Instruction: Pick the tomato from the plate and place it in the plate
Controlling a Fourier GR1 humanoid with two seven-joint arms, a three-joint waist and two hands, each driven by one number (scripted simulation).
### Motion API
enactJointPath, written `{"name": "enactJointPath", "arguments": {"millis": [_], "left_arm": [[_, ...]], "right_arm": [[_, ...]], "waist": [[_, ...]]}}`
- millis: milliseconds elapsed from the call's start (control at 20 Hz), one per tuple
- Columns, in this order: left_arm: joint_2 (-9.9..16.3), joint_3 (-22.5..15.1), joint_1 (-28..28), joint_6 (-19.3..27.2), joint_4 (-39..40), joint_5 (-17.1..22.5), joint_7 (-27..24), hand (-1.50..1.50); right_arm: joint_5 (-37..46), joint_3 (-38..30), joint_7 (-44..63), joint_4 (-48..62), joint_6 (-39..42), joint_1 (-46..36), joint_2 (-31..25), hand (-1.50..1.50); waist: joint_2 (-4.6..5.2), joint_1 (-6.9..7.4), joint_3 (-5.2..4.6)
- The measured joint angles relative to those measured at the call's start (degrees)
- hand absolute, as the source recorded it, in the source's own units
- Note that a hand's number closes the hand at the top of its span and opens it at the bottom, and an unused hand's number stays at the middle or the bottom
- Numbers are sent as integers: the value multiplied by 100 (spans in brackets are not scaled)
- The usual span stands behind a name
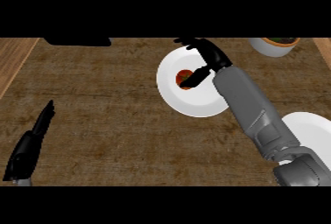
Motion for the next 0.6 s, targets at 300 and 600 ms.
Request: {"name": "enactJointPath", "arguments": {"millis": [300,600], "left_arm": [[-51,-38,-123,41,47,-63,59,0],[-6,-6,-123,-24,-59,-32,132,0]], "right_arm": [[-705,-787,-110,-32,-130,-47,-329,-150],[-1424,-1557,-276,110,358,55,-1030,-150]], "waist": [[-1,-24,2],[17,8,7]]}}
